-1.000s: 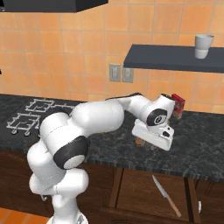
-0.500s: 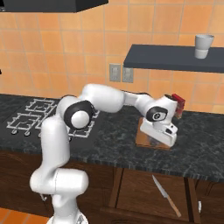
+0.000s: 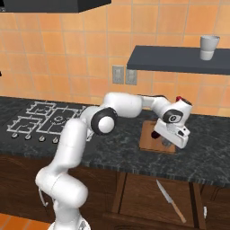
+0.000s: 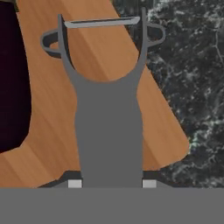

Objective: Place the appropriate cutting tool for cutting the eggplant skin on the cutting board.

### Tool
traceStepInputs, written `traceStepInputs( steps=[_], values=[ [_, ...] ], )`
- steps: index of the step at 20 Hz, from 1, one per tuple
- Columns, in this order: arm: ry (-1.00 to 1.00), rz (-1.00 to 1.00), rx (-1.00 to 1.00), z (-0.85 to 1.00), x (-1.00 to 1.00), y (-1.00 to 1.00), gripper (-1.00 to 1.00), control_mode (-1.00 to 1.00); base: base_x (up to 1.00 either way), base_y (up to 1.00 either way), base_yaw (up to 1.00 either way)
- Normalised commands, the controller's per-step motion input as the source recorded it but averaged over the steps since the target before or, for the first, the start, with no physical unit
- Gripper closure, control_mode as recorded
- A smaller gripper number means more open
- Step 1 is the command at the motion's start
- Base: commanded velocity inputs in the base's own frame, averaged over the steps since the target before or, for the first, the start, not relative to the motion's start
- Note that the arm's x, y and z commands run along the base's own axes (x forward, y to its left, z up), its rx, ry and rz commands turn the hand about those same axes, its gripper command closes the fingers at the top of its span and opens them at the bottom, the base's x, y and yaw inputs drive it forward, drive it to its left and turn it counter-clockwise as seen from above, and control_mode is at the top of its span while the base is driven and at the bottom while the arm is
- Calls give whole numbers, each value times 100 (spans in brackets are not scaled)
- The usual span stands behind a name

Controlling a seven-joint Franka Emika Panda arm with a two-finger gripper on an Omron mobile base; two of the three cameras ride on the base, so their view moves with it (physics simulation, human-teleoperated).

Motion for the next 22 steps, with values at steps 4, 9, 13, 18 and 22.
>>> traceStepInputs(
  steps=[4,9,13,18,22],
  values=[
    [1,-12,0,-27,50,1,100,-100,0,0,0],
    [1,-15,0,-37,3,13,100,-100,0,0,0],
    [0,-16,0,-26,0,50,100,-100,0,0,0],
    [0,-16,0,-18,-8,70,100,-100,0,0,0],
    [0,-16,-5,-22,-28,52,100,-100,0,0,0]
  ],
)
